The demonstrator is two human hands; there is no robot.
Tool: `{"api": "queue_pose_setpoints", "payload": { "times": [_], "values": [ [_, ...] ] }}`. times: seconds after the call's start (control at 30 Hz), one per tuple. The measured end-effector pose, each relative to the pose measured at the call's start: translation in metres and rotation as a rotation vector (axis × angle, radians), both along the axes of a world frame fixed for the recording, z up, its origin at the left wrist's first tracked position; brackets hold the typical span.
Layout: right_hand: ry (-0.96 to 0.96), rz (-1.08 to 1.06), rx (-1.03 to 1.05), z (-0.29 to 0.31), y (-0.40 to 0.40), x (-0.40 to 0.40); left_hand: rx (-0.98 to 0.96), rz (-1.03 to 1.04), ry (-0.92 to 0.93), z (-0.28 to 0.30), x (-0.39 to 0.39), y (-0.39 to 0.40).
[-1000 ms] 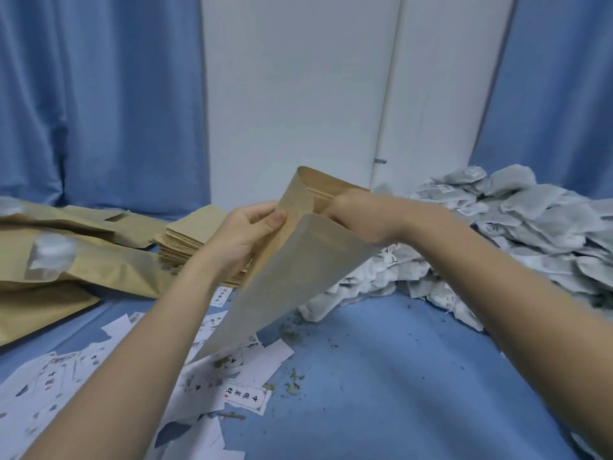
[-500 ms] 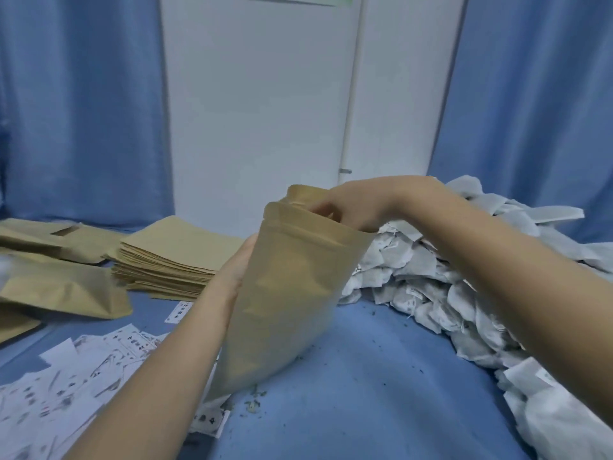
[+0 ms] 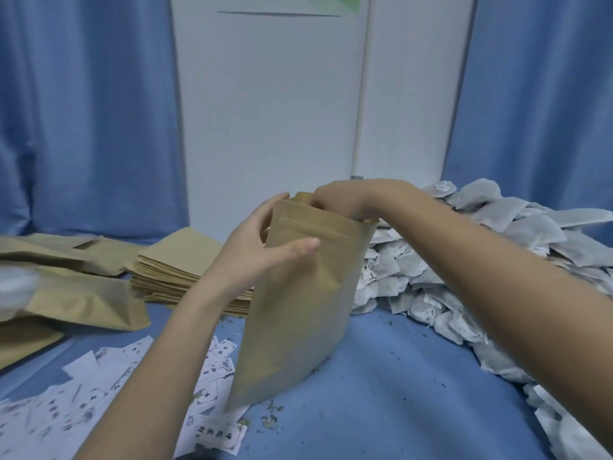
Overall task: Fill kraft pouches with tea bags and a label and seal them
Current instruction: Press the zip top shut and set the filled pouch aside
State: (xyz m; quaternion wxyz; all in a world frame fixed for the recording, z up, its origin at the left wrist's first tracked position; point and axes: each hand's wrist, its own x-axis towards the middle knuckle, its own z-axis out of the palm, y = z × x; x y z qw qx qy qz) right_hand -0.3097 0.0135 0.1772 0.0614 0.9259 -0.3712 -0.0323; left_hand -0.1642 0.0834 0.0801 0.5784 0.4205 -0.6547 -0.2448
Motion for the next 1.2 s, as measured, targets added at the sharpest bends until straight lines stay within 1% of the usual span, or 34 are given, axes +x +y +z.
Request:
{"api": "queue_pose_setpoints", "payload": {
  "times": [0.03, 0.1, 0.17, 0.23, 0.27, 0.33, 0.4, 0.53, 0.6, 0.67, 0.73, 0.87, 0.97, 1.03, 1.1, 1.13, 1.2],
  "values": [
    [0.011, 0.018, -0.031, 0.001, 0.0, 0.003, -0.03, 0.031, 0.018, 0.0, 0.0, 0.0],
    [0.039, 0.04, 0.016, 0.002, 0.0, 0.007, -0.057, -0.014, 0.081, -0.003, 0.005, -0.001],
    [0.008, 0.012, 0.201, 0.0, -0.002, 0.008, -0.038, -0.029, 0.127, -0.005, 0.01, 0.0],
    [-0.096, -0.039, 0.431, -0.003, -0.001, 0.007, -0.014, -0.043, 0.172, -0.008, 0.014, 0.0],
    [-0.152, -0.057, 0.503, -0.002, 0.0, 0.008, -0.014, -0.05, 0.185, -0.01, 0.016, 0.0],
    [-0.246, -0.078, 0.548, 0.003, 0.003, 0.007, -0.017, -0.056, 0.228, -0.012, 0.018, -0.001],
    [-0.326, -0.007, 0.511, 0.011, 0.005, 0.003, -0.023, -0.062, 0.294, -0.013, 0.02, -0.001],
    [-0.587, 0.229, 0.345, 0.025, 0.013, -0.021, -0.007, -0.103, 0.446, -0.009, 0.024, -0.003],
    [-0.645, 0.282, 0.251, 0.029, 0.014, -0.038, 0.011, -0.107, 0.483, -0.004, 0.025, -0.004],
    [-0.627, 0.256, 0.152, 0.029, 0.011, -0.051, 0.024, -0.114, 0.513, -0.002, 0.026, -0.005],
    [-0.567, 0.193, 0.008, 0.025, 0.003, -0.06, 0.043, -0.13, 0.527, -0.003, 0.025, -0.007],
    [-0.447, 0.141, -0.227, 0.005, -0.017, -0.069, 0.074, -0.135, 0.506, -0.008, 0.013, -0.01],
    [-0.466, 0.177, -0.328, -0.01, -0.024, -0.073, 0.066, -0.116, 0.516, -0.012, 0.005, -0.015],
    [-0.477, 0.199, -0.348, -0.018, -0.022, -0.07, 0.062, -0.089, 0.514, -0.013, 0.0, -0.018],
    [-0.407, 0.189, -0.371, -0.02, -0.018, -0.061, 0.065, -0.096, 0.487, -0.013, -0.005, -0.022],
    [-0.392, 0.183, -0.336, -0.02, -0.016, -0.055, 0.066, -0.111, 0.461, -0.013, -0.007, -0.023],
    [-0.452, 0.196, -0.175, -0.02, -0.012, -0.043, 0.051, -0.119, 0.401, -0.014, -0.013, -0.023]
  ]
}}
